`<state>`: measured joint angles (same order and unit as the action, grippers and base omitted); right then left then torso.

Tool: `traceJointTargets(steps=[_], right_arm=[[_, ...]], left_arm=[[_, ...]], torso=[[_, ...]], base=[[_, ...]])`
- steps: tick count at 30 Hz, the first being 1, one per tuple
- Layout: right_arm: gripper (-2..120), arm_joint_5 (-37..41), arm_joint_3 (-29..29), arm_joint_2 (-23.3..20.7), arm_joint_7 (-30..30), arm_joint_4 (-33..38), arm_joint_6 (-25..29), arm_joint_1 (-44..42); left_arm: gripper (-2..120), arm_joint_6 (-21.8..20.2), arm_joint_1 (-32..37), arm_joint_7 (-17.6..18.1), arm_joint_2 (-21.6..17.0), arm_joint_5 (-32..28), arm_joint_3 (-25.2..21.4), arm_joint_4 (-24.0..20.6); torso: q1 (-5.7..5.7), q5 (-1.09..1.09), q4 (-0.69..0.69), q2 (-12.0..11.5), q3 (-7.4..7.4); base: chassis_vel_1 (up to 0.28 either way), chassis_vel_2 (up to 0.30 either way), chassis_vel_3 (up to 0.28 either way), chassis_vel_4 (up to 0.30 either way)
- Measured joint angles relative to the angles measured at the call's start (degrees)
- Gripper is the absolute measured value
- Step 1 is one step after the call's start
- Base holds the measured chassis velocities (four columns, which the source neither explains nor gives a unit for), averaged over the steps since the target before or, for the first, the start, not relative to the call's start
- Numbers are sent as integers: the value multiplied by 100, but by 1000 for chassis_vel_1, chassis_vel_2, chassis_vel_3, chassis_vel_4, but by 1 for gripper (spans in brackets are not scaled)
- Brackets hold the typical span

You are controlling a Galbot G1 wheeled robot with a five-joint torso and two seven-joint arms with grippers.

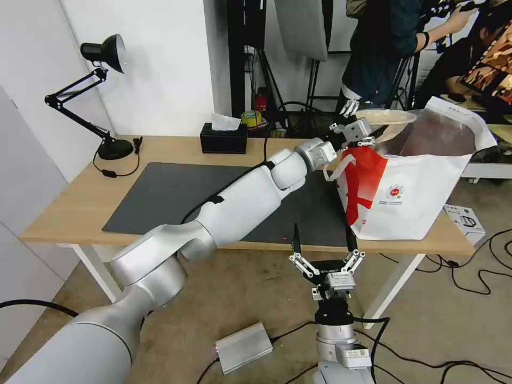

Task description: Pick up the trash from the table and place it into the takeout bag.

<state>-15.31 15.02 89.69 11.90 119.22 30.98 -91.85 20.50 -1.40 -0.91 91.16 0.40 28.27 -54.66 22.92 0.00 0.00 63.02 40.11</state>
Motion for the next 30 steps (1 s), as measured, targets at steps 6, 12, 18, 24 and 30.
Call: traceJointTargets(steps=[6, 12, 18, 24, 30], right_arm=[[100, 1, -1, 2, -1, -9, -4, 16], [100, 3, -1, 3, -1, -25, -7, 29], [100, 4, 1, 5, -2, -31, -10, 32], [100, -3, 5, 9, -2, -43, -12, 42], [100, -14, 16, 12, -2, -48, -20, 64]], left_arm=[[100, 139, -38, -231, -14, -27, -49, -3], [100, 401, -88, -1063, -77, -315, -64, -73], [100, 437, -108, -1633, -133, -664, -51, -134], [100, 427, -167, -1733, -160, -838, -76, -180], [100, 396, -252, -2010, -232, -1215, -57, -256]], torso=[[0, -1, 0, 0, 0], [0, -2, 0, 0, 0], [0, -2, 0, 0, 0], [0, -3, 0, 0, 0], [0, 0, 1, 0, 0]], base=[[0, 0, 0, 0], [0, 0, 0, 0], [0, 0, 0, 0], [0, 0, 0, 0], [0, 0, 0, 0]])
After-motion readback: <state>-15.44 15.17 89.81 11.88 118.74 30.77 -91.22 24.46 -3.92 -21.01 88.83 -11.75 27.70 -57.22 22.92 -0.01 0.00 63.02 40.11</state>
